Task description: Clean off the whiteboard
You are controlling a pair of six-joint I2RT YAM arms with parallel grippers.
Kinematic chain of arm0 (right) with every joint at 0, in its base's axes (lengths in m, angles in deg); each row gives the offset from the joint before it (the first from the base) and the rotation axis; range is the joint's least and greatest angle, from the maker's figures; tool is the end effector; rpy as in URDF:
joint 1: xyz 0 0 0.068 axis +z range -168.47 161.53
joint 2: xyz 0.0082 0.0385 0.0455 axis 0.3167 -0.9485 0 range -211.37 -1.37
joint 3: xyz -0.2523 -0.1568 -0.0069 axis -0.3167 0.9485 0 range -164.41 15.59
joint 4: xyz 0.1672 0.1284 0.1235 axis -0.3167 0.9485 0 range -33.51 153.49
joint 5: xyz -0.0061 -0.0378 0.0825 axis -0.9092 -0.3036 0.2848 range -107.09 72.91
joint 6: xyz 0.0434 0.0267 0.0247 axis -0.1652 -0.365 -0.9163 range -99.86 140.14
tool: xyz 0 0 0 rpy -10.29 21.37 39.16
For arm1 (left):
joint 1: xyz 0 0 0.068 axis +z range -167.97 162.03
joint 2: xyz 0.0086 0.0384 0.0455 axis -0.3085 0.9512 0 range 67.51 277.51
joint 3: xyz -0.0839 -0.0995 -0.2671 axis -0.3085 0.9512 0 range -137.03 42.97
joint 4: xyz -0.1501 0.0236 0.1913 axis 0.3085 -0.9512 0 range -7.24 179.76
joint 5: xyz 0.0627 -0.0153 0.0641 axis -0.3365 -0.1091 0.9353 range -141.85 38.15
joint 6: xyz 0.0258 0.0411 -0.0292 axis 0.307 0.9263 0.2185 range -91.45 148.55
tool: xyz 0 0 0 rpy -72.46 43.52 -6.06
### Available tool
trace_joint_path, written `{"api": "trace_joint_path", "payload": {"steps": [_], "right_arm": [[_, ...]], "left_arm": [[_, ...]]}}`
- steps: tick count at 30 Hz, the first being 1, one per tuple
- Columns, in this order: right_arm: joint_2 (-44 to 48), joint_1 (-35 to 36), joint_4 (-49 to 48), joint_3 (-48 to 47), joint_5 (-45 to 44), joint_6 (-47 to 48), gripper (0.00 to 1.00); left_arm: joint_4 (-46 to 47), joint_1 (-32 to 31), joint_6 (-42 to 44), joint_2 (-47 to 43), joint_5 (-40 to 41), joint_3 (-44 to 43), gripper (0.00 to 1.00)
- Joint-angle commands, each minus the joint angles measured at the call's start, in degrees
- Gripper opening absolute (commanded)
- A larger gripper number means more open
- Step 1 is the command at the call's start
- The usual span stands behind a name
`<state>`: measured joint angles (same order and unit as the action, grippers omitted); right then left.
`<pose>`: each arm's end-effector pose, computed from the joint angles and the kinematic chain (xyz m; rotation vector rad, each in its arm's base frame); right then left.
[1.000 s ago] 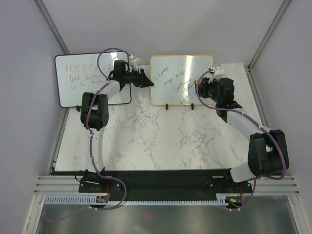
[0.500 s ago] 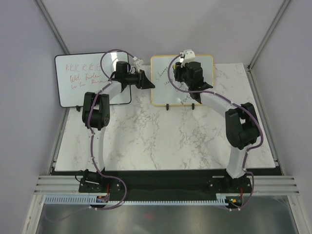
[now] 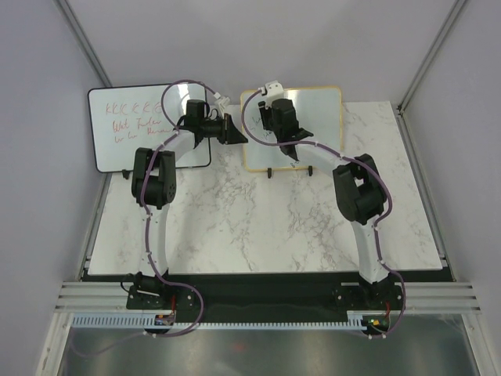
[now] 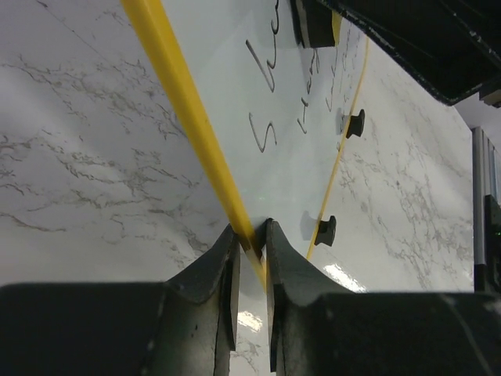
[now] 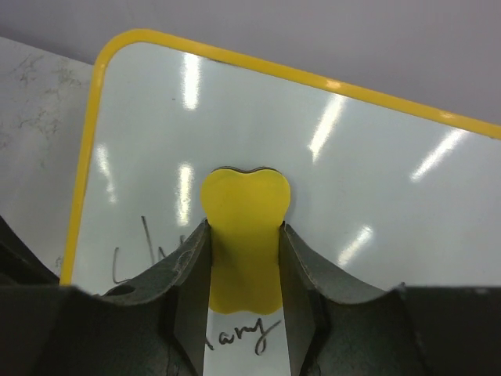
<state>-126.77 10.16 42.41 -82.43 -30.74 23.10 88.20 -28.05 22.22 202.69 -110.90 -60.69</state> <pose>0.4659 0.2436 0.2723 -0.3239 1.7680 0.1056 0.5146 -0.1260 0.1985 0.6732 1.9619 -1.2650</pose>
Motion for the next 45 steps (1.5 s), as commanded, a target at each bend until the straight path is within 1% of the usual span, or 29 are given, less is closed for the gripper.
{"api": "trace_joint_path", "payload": {"steps": [1, 2, 5, 7, 10, 16, 19, 22, 25, 30, 34, 37, 45], "right_arm": [[-2.8, 3.7, 0.9, -3.1, 1.6, 5.9, 0.00], [-3.2, 5.5, 1.3, -3.7, 3.3, 6.7, 0.00], [-4.2, 7.4, 1.6, -4.5, 5.0, 7.6, 0.00], [-4.2, 7.5, 0.9, -4.7, 2.9, 5.4, 0.00], [-4.1, 6.3, 0.7, -5.2, -4.0, 4.3, 0.00], [-3.3, 0.6, 3.1, -6.7, -12.4, 1.7, 0.00], [-2.7, -1.2, 3.4, -7.4, -12.7, 2.0, 0.00], [-3.1, -0.9, 4.4, -8.7, -11.8, 3.5, 0.00], [-4.1, 0.0, 4.8, -9.0, -8.4, 3.6, 0.00], [-6.2, 3.8, 5.6, -11.2, -2.9, 4.0, 0.00], [-7.3, 5.8, 6.3, -13.1, -1.1, 3.6, 0.00], [-7.6, 5.3, 7.5, -14.0, -4.2, 2.9, 0.00], [-5.6, -2.2, 13.3, -15.6, -13.7, -2.3, 0.00]], "left_arm": [[-1.5, -0.7, 8.2, -3.1, 2.8, -0.7, 0.02], [-2.0, -0.8, 8.9, -3.2, 3.2, -0.8, 0.02], [-3.0, -0.9, 10.2, -3.5, 4.2, -1.1, 0.02], [-3.3, -0.9, 10.8, -3.8, 4.4, -1.0, 0.02], [-3.6, -0.9, 11.2, -4.1, 5.3, -0.8, 0.02], [-4.1, -0.9, 12.3, -4.3, 5.5, -0.6, 0.02], [-4.3, -1.0, 13.0, -4.4, 5.9, -0.7, 0.02], [-4.4, -1.0, 13.3, -4.4, 6.3, -0.9, 0.02], [-4.5, -1.1, 13.4, -4.4, 6.4, -1.0, 0.02], [-4.6, -1.4, 13.8, -4.8, 6.8, -1.1, 0.02], [-4.7, -1.5, 13.9, -5.0, 6.9, -1.1, 0.02], [-4.9, -1.5, 14.3, -5.0, 7.2, -1.0, 0.02], [-6.0, -1.5, 15.6, -5.4, 7.9, -0.8, 0.02]]}}
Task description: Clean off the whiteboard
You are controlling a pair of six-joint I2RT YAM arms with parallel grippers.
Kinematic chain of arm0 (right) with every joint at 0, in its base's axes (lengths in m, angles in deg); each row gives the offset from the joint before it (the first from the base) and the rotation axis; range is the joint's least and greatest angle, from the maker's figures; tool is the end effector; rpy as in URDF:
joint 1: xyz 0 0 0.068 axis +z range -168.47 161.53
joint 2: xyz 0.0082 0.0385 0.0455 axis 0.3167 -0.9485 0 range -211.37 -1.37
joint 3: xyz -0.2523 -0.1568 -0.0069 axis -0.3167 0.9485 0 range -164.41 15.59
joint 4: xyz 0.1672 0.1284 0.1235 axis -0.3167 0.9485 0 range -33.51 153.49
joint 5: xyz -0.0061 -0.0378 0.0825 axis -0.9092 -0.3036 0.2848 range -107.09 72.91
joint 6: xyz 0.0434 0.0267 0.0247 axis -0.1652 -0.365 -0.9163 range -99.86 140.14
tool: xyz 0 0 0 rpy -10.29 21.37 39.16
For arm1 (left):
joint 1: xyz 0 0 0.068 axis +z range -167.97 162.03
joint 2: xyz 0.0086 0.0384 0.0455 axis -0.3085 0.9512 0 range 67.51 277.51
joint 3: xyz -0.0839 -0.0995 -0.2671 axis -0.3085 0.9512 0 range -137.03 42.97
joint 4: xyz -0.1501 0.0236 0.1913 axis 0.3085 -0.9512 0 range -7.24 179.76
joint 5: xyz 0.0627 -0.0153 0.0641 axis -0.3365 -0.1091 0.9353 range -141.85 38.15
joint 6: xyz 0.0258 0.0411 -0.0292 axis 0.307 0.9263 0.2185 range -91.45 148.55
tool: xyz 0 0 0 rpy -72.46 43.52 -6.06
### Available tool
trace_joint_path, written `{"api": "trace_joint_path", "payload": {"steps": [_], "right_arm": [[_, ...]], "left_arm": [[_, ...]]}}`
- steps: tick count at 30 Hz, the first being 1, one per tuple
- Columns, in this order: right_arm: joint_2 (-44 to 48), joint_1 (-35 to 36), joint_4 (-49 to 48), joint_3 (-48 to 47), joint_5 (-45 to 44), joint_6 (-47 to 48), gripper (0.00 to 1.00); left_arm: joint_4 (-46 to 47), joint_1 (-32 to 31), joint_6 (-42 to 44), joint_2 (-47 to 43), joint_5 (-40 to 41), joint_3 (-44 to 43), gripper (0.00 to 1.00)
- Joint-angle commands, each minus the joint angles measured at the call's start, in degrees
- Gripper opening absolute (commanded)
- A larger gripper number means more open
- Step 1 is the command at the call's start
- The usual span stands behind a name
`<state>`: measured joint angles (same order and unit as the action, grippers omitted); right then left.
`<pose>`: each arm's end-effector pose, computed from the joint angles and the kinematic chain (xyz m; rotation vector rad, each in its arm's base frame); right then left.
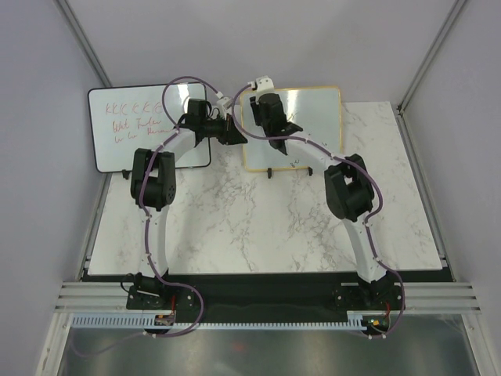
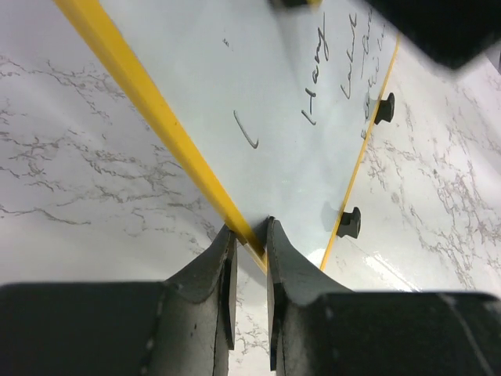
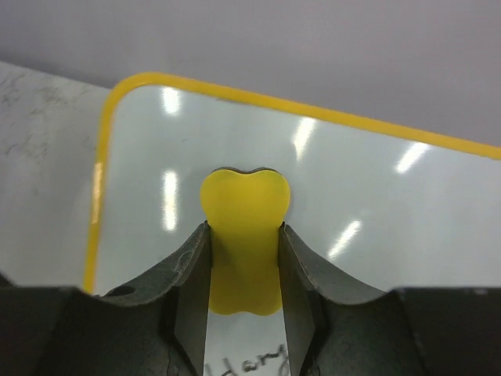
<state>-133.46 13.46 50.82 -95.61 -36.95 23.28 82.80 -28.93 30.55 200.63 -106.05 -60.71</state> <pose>0.4775 0.2816 0.2740 -0.3133 1.7933 0.0368 0.5070 -0.1310 0.2078 0.7542 1.9677 -1.1215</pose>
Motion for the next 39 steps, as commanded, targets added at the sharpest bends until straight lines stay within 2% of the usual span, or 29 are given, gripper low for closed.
{"api": "trace_joint_path", "payload": {"steps": [1, 4, 6, 11, 13, 18, 29, 34, 39], "right_arm": [[1.1, -6.1, 5.5, -3.0, -7.9, -2.6, 0.00], [1.5, -7.0, 5.5, -3.2, -7.7, -2.1, 0.00], [0.8, -6.8, 5.5, -3.8, -4.5, -2.2, 0.00], [-2.5, -2.2, 5.5, -6.6, 0.6, 0.6, 0.00], [-3.1, -0.6, 5.5, -7.0, 5.7, 0.0, 0.00], [-3.8, 2.4, 5.5, -6.1, 10.0, -1.7, 0.00], [-1.0, 2.6, 5.5, 3.3, 2.0, -6.2, 0.00], [1.9, -1.7, 5.4, 6.6, -4.4, -12.1, 0.00], [6.2, -3.3, 2.9, 12.1, -9.5, -12.5, 0.00]], "left_arm": [[-0.8, -0.6, 8.1, -3.6, 3.4, -0.6, 0.02], [-1.1, -0.6, 8.4, -3.7, 3.4, -0.4, 0.02], [-0.9, -0.6, 8.5, -3.7, 3.4, -0.5, 0.02], [-1.0, -0.6, 8.6, -4.1, 3.4, -0.3, 0.02], [-1.1, -0.6, 8.8, -4.1, 3.6, -0.2, 0.02], [-1.2, -0.6, 8.6, -3.9, 3.8, -0.6, 0.02], [-1.1, -0.6, 8.5, -4.2, 3.7, -0.6, 0.02], [-1.1, -0.6, 8.8, -4.4, 3.7, -0.4, 0.02], [-1.1, -0.6, 8.7, -4.3, 3.5, -0.6, 0.02]]}}
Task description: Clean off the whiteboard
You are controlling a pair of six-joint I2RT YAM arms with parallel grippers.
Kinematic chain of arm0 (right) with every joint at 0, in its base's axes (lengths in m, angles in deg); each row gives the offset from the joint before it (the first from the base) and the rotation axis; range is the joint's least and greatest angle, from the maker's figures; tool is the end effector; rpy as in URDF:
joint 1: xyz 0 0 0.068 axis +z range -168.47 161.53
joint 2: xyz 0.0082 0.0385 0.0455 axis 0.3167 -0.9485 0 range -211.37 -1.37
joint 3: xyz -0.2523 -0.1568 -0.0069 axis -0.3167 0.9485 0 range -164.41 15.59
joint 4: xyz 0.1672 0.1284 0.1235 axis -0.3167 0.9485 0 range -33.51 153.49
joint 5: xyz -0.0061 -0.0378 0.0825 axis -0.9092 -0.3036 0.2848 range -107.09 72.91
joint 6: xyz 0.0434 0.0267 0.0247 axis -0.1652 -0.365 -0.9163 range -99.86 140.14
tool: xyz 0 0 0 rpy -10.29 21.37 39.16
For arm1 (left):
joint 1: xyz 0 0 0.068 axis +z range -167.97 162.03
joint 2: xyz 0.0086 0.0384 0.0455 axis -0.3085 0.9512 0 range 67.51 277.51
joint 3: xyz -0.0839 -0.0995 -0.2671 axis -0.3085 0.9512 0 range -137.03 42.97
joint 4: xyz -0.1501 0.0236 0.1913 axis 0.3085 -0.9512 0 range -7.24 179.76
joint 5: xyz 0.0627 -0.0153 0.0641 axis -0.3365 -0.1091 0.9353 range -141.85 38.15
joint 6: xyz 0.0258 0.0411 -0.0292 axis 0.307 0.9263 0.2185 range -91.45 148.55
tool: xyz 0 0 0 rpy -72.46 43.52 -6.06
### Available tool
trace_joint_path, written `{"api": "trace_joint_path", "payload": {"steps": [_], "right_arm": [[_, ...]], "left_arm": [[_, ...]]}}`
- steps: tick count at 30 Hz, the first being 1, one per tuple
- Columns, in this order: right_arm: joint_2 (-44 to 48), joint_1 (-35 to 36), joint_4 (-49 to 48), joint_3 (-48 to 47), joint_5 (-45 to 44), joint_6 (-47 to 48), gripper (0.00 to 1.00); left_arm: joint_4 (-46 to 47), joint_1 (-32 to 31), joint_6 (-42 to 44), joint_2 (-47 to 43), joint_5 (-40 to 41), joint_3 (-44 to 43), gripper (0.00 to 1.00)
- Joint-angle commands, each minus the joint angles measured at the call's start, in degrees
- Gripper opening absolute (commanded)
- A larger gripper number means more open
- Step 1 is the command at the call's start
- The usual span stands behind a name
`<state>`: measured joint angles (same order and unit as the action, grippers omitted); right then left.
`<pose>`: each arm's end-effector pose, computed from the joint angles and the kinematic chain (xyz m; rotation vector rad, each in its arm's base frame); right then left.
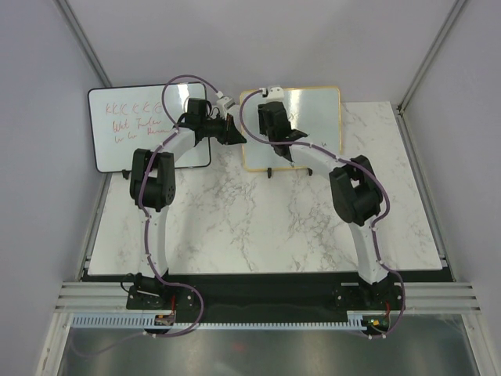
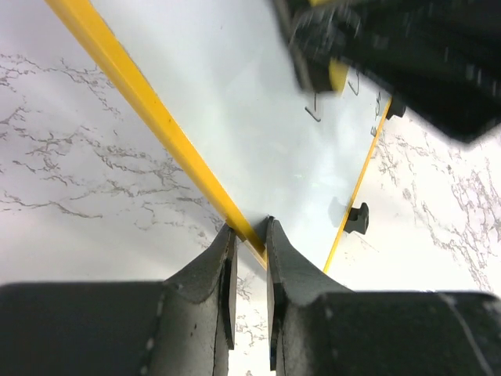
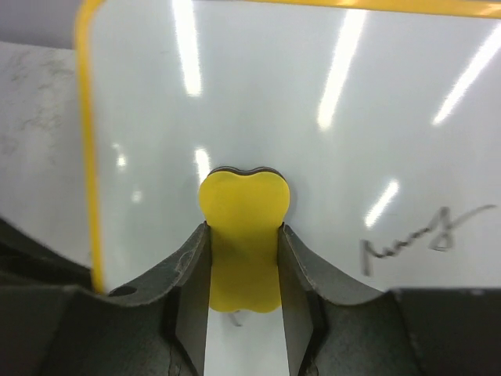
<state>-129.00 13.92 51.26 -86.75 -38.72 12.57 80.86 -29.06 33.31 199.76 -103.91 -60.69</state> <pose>0.4563 0.2721 0.2619 -0.1586 1.8902 0.1117 0.5044 -0.1308 0.2119 0.7764 1.9744 -1.0620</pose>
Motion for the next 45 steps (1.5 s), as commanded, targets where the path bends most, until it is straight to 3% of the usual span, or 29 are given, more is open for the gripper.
{"api": "trace_joint_path", "payload": {"steps": [1, 12, 17, 26, 33, 40, 45], "right_arm": [[1.9, -3.8, 2.5, 3.7, -7.7, -1.8, 0.00], [-1.1, 1.4, 0.5, 1.1, 2.4, -1.5, 0.00], [1.7, 0.9, -0.5, 7.4, -0.4, -1.0, 0.00], [10.6, -8.9, -2.1, 19.5, -4.0, -2.6, 0.00], [8.6, -7.3, -1.0, 17.7, -0.3, -1.6, 0.00], [3.1, 0.6, 0.3, 10.2, 3.2, -0.5, 0.00], [1.3, 2.5, 0.7, 8.4, 4.5, -1.0, 0.00]], "left_arm": [[0.8, -0.5, 6.1, -3.4, 1.4, -0.6, 0.02], [0.8, -0.5, 5.6, -3.7, 1.4, -0.5, 0.02], [0.8, -0.5, 6.1, -4.0, 1.6, -0.2, 0.02], [0.5, -0.5, 6.5, -3.9, 1.6, -0.3, 0.02], [0.5, -0.5, 6.6, -3.9, 1.8, -0.4, 0.02], [0.5, -0.5, 6.7, -4.0, 1.7, -0.4, 0.02], [0.5, -0.5, 6.5, -3.9, 1.8, -0.5, 0.02]]}}
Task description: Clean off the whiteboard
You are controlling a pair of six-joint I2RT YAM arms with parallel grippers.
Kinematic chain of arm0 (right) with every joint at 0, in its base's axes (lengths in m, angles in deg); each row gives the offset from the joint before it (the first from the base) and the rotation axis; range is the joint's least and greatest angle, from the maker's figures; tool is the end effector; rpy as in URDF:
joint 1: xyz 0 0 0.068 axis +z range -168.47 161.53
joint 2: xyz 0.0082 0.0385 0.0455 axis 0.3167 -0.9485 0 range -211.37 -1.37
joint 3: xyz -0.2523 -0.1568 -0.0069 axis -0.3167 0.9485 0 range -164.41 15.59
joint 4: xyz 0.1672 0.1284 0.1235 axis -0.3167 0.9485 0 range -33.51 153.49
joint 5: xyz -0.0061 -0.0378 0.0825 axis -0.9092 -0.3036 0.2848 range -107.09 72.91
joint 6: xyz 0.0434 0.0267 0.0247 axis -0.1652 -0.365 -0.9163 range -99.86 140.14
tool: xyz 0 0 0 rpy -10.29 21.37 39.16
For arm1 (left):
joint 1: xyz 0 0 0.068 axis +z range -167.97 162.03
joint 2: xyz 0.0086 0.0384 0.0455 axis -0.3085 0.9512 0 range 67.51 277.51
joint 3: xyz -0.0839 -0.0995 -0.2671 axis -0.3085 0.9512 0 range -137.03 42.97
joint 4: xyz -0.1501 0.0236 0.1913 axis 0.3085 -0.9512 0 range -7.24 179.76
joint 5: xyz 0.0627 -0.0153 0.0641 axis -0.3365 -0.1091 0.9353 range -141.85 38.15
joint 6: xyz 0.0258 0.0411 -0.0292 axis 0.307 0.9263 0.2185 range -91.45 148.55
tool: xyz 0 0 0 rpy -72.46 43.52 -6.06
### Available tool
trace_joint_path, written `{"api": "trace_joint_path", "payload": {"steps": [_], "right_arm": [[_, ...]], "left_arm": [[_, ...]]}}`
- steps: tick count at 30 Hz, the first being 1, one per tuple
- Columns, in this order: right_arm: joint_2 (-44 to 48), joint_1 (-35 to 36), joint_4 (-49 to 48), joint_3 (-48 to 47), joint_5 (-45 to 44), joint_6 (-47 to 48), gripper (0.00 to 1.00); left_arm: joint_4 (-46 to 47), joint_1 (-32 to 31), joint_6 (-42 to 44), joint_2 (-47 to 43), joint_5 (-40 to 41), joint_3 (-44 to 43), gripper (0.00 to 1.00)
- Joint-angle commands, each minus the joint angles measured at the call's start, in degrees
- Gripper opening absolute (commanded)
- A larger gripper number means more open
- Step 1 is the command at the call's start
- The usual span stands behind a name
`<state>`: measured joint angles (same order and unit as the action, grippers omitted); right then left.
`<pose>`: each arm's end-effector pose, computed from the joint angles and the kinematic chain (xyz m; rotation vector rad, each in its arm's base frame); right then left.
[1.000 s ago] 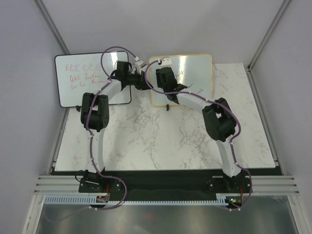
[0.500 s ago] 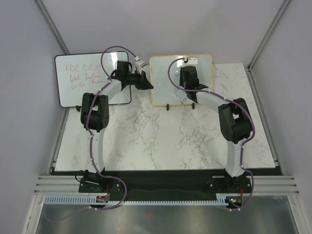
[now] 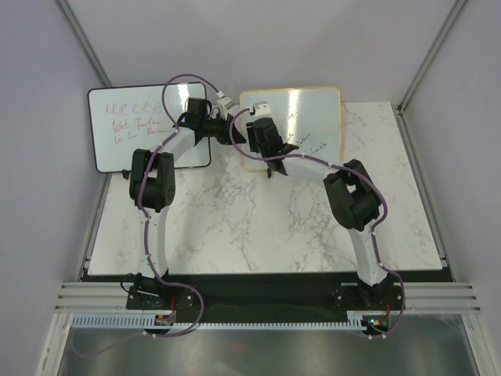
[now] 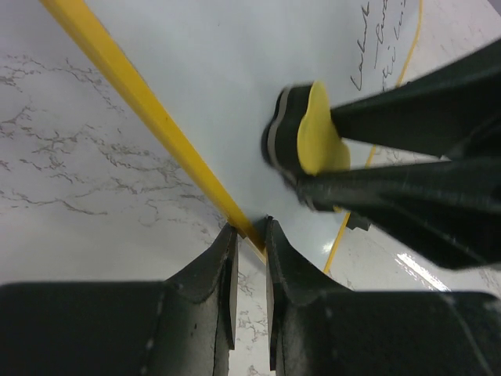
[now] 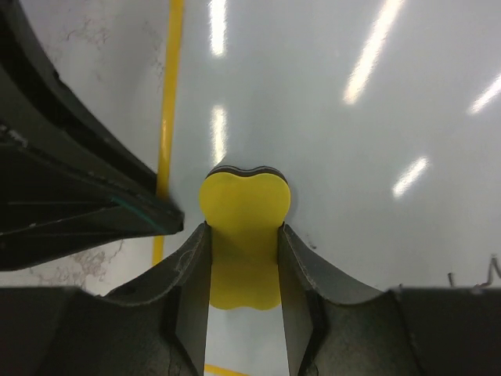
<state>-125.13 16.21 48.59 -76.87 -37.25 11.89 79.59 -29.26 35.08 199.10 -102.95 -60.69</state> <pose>0.4251 0.2774 0.2432 -0.2231 1.9428 0.1454 0.5020 -0.1317 0.2156 0.7975 1.9735 -1.0322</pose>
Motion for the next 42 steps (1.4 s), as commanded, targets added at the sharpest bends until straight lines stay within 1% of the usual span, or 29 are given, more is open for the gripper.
{"api": "trace_joint_path", "payload": {"steps": [1, 5, 8, 10, 12, 15, 19, 23, 26, 29, 31, 34, 35, 38, 39, 42], "right_arm": [[-2.4, 0.1, 3.4, -1.2, 1.7, -0.7, 0.00], [-1.0, -1.2, 3.5, 0.5, -1.9, -1.8, 0.00], [0.8, -4.3, 4.4, 3.2, -4.6, -5.4, 0.00], [3.7, -8.1, 4.3, 7.5, -5.0, -7.6, 0.00], [4.9, -8.9, 4.2, 9.1, -5.7, -7.5, 0.00], [6.6, -8.5, 3.2, 11.3, -8.0, -4.8, 0.00], [6.7, -7.3, 1.3, 11.9, -6.7, -4.6, 0.00], [3.2, -3.6, 1.2, 6.9, -5.7, -2.9, 0.00], [1.2, -1.0, 1.2, 3.9, -2.4, -3.8, 0.00], [0.0, 0.0, 1.2, 3.4, -1.6, -5.0, 0.00], [0.3, -0.3, 1.4, 4.1, -2.9, -5.5, 0.00], [2.4, -2.9, 1.5, 7.4, -3.2, -7.2, 0.00], [4.0, -5.0, 1.5, 9.9, -3.3, -8.7, 0.00], [7.6, -8.4, 1.2, 15.0, -4.8, -10.2, 0.00], [8.4, -10.3, 1.0, 16.2, -5.4, -10.4, 0.00], [11.0, -12.7, 0.8, 19.8, -7.5, -10.0, 0.00]], "left_arm": [[1.6, -0.3, 4.9, -3.3, 0.7, -0.4, 0.02], [1.2, -0.3, 5.3, -3.4, 0.9, -0.4, 0.02], [1.2, -0.3, 5.3, -3.5, 1.1, -0.3, 0.02], [1.0, -0.2, 5.7, -3.5, 1.2, -0.3, 0.02], [1.0, -0.3, 5.8, -3.6, 1.2, -0.3, 0.02], [1.0, -0.3, 5.7, -3.5, 1.1, -0.6, 0.02], [0.9, -0.3, 5.7, -3.6, 1.0, -0.6, 0.02], [0.9, -0.3, 5.7, -3.7, 1.1, -0.7, 0.02], [0.8, -0.3, 5.6, -3.8, 1.1, -0.7, 0.02], [0.9, -0.3, 5.7, -4.0, 1.2, -0.6, 0.02], [0.7, -0.3, 5.7, -4.1, 1.2, -0.5, 0.02], [0.7, -0.3, 5.8, -4.1, 1.2, -0.5, 0.02], [0.7, -0.2, 5.9, -4.0, 1.3, -0.6, 0.02], [0.6, -0.3, 5.9, -3.9, 1.3, -0.6, 0.02], [0.7, -0.2, 6.0, -3.9, 1.2, -0.6, 0.02], [0.5, -0.3, 6.0, -3.9, 1.3, -0.6, 0.02]]}}
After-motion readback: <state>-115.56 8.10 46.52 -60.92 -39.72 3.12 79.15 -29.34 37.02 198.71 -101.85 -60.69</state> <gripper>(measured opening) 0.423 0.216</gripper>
